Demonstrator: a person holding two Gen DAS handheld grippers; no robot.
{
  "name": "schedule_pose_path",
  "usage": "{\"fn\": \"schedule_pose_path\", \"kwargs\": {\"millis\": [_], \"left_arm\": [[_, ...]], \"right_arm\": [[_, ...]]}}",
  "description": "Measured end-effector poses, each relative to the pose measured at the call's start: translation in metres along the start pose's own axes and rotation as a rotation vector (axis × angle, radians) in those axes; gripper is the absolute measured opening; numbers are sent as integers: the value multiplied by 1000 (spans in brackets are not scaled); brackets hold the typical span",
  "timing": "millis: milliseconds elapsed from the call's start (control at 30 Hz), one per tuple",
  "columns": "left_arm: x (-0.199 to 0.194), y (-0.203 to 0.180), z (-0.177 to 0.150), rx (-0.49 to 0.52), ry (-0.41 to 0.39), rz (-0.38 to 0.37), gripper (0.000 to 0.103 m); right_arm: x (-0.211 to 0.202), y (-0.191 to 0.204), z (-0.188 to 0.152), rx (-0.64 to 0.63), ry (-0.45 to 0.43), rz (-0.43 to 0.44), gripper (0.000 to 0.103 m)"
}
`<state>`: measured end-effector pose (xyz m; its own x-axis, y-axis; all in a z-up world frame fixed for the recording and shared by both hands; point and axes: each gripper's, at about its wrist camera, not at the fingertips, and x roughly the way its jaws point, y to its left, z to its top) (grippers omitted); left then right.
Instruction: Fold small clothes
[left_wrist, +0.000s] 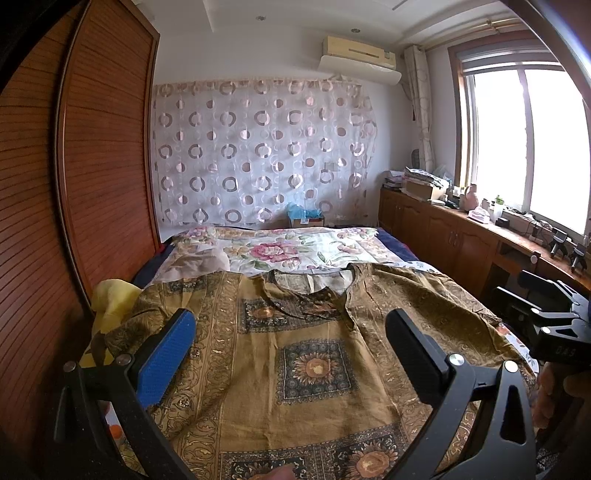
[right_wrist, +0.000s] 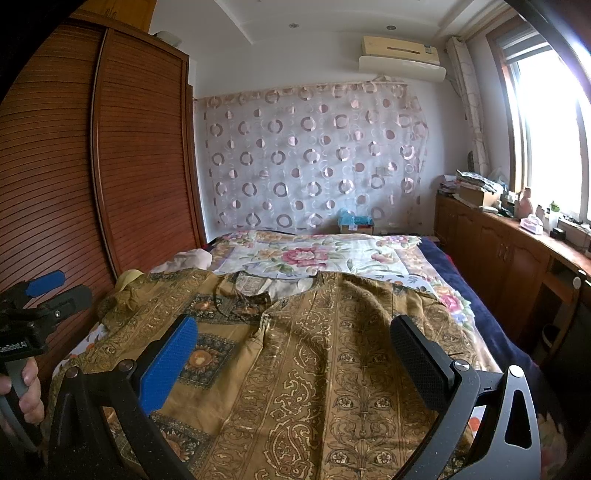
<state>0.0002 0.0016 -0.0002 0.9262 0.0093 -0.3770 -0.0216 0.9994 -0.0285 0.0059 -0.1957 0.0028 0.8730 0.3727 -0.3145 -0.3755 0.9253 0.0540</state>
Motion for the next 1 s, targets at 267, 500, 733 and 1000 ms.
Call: {"fn": "schedule_pose_path", "kwargs": {"millis": [267,500,733,1000], "left_arm": [[0,0,1,0,-3,0,103],[-1,0,2,0,-1,-1,103],[-2,0,1,1,-4,-1,103],[-2,0,3,0,-3,-5,103]], "right_arm": [[-2,0,-1,3,-5,2,103],[-1,0,0,2,-5,1,103],[-1,0,0,3,-5,2,103],[-1,1,0,4,-7,2,103]]}}
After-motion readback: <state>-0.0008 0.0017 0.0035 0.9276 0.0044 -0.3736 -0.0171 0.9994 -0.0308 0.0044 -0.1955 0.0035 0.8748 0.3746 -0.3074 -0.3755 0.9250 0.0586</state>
